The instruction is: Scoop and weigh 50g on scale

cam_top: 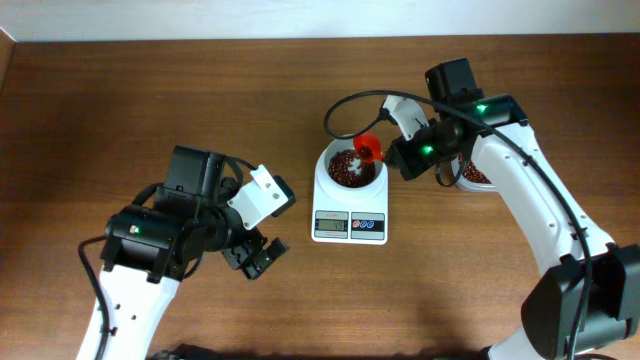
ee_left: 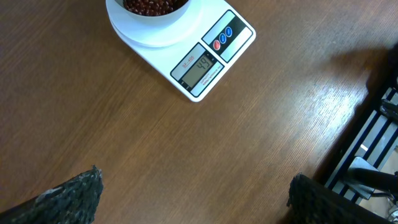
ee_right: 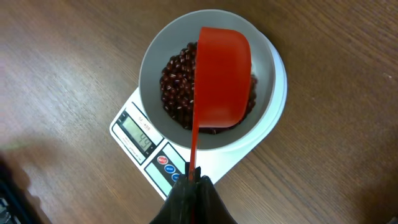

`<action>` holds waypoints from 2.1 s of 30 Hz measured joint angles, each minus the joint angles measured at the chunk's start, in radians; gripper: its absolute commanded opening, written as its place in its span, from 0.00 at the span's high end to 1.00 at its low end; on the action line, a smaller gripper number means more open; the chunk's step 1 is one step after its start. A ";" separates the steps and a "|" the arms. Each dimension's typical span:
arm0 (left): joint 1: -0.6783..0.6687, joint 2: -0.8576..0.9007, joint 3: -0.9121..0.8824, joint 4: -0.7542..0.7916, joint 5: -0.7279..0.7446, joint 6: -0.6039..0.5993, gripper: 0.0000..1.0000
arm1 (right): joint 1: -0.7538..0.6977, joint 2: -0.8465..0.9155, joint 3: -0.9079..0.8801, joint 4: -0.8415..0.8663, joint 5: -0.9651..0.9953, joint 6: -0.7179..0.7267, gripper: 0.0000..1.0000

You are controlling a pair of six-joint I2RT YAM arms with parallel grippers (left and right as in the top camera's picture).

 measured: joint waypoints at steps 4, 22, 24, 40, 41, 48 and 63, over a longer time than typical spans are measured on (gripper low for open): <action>0.000 0.000 0.000 0.000 0.000 0.000 0.01 | 0.000 0.000 0.002 -0.038 -0.041 0.000 0.96; 0.000 0.000 0.000 0.000 0.000 0.000 0.01 | -0.004 0.000 0.006 -0.060 -0.036 -0.003 0.96; 0.000 0.000 0.000 0.000 0.000 0.000 0.01 | -0.004 0.000 0.006 -0.060 -0.036 -0.003 0.96; 0.000 0.000 0.000 0.000 0.000 0.000 0.01 | -0.004 0.000 0.006 -0.060 -0.038 -0.003 0.96; 0.000 0.000 0.000 0.000 0.000 0.000 0.01 | -0.006 0.000 0.006 -0.060 -0.051 -0.003 0.96; 0.000 0.000 0.000 0.000 0.000 0.000 0.01 | -0.151 0.000 0.006 -0.048 -0.214 -0.003 0.96; 0.000 0.000 0.000 0.000 0.000 0.000 0.01 | -0.660 0.000 0.008 -0.180 -0.107 -0.056 0.96</action>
